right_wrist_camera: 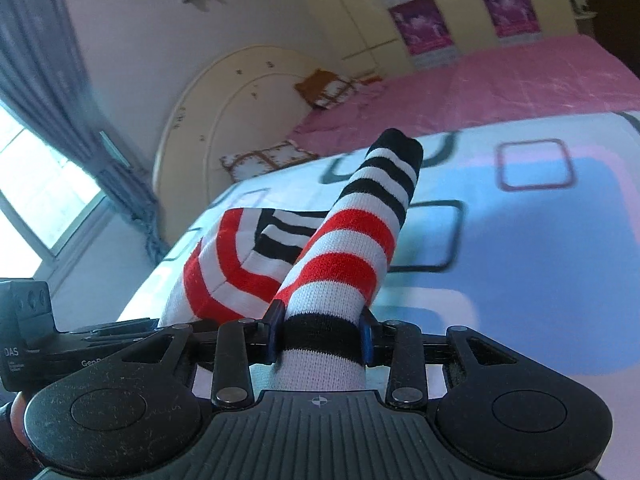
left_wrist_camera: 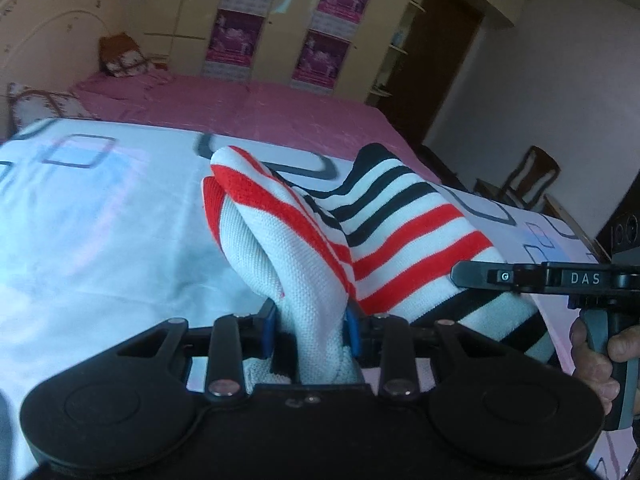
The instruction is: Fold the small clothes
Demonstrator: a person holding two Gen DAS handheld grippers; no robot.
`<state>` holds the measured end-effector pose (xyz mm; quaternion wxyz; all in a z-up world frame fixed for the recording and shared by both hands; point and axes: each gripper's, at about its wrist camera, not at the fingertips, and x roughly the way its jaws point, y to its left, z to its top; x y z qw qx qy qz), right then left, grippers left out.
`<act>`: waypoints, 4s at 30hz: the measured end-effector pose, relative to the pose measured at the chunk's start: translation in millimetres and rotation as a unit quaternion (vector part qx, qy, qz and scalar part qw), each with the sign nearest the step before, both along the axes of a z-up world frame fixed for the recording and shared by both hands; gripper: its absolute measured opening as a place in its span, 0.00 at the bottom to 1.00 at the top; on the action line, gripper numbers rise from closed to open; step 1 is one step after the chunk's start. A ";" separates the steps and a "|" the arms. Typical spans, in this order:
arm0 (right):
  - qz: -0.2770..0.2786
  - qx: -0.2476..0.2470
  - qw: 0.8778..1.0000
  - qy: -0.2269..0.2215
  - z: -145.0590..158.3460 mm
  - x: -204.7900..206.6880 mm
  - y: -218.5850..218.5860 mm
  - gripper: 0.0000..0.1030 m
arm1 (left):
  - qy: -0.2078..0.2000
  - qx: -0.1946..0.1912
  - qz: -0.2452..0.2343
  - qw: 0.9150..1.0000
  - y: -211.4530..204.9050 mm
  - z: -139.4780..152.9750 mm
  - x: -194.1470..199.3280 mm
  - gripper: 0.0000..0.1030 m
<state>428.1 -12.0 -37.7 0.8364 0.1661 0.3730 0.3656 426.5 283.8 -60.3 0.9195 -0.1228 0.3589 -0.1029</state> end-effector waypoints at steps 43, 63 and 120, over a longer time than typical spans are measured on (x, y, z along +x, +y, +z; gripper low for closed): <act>0.039 -0.170 0.980 -0.094 -54.5 13.2 151.5 0.28 | 0.039 0.058 0.023 0.997 82.3 -66.3 51.6 0.27; -0.008 -0.138 0.990 -0.035 -51.0 -51.2 88.0 0.18 | -0.033 0.072 -0.065 0.995 22.2 -9.1 -43.7 0.31; -0.097 -0.149 0.972 -0.151 61.2 -396.6 -27.5 1.00 | -0.112 0.178 0.151 0.966 -103.4 88.3 -361.4 1.00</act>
